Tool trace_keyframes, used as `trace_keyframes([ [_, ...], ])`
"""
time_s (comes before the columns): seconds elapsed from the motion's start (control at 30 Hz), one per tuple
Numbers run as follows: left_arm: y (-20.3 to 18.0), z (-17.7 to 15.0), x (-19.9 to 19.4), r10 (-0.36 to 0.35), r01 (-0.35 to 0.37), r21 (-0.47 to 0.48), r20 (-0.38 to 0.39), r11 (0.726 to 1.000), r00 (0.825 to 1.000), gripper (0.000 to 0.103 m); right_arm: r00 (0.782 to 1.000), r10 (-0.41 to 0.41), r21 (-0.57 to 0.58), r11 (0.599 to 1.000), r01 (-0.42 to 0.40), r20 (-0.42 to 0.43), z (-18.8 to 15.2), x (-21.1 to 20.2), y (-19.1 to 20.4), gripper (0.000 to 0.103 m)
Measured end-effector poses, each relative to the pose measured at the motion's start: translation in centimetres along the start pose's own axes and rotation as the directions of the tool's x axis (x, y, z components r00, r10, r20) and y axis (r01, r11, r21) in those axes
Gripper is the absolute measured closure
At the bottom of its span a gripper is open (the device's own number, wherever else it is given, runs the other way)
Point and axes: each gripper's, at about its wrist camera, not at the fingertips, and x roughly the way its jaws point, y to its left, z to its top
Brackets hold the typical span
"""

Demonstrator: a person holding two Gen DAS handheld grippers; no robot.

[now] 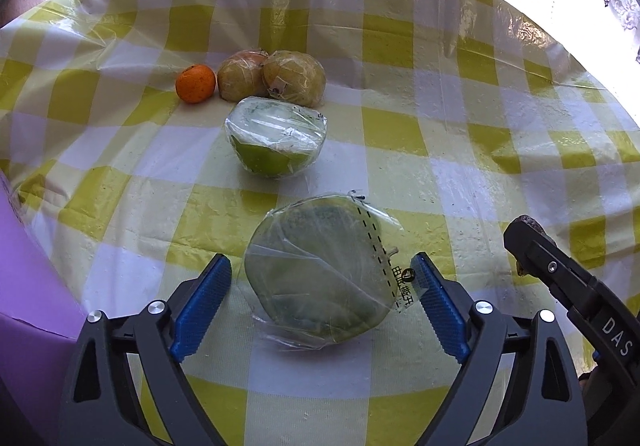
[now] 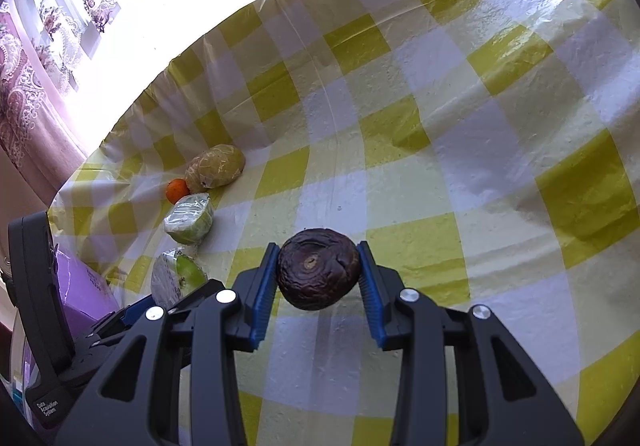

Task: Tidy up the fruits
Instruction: 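Close the left tool on a wrapped green fruit half while the right tool holds the brown fruit, then carry the brown fruit and green half in both tools over the purple box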

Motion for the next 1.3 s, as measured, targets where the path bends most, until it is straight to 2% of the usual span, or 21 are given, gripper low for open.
trace_keyframes([
  [0.07, -0.2, -0.1, 0.0, 0.019, -0.019, 0.015, -0.002, 1.000, 1.000, 0.018, 1.000, -0.006, 0.000, 1.000, 0.006, -0.004, 0.0, 0.1, 0.0, 0.064],
  [0.17, -0.7, -0.4, -0.2, 0.024, -0.024, 0.062, 0.013, 0.998, 1.000, 0.043, 1.000, -0.015, 0.002, 1.000, 0.015, -0.009, 0.0, 0.3, 0.1, 0.064],
  [0.2, -0.9, -0.6, -0.3, 0.030, -0.031, 0.078, 0.014, 0.996, 0.999, 0.046, 1.000, -0.015, 0.002, 1.000, 0.015, -0.009, 0.1, 0.3, 0.0, 0.064],
  [0.5, 0.2, -2.4, -2.1, -0.049, 0.047, 0.035, 0.036, 0.998, 0.998, 0.048, 1.000, -0.008, 0.002, 1.000, 0.008, 0.008, 0.1, 0.0, 0.0, 0.064],
  [0.67, 0.2, -5.0, -4.3, -0.095, 0.092, 0.055, 0.054, 0.994, 0.994, 0.048, 0.998, -0.053, 0.018, 0.998, 0.052, 0.029, -0.9, -1.1, 0.2, 0.064],
  [0.83, 0.9, -7.6, -6.5, -0.109, 0.103, 0.090, 0.062, 0.991, 0.992, 0.048, 0.998, -0.031, 0.028, 0.999, 0.030, 0.059, -4.0, -3.7, 1.7, 0.064],
  [1.1, 3.7, -10.9, -9.3, -0.102, 0.096, 0.074, 0.092, 0.993, 0.990, 0.047, 0.999, -0.019, -0.032, 0.999, 0.020, 0.036, -7.3, -5.3, 4.3, 0.064],
  [1.3, 5.0, -12.6, -11.2, -0.086, 0.077, 0.082, 0.122, 0.994, 0.989, 0.047, 0.999, -0.027, -0.115, 0.993, 0.023, -0.028, -10.0, -5.8, 7.2, 0.064],
])
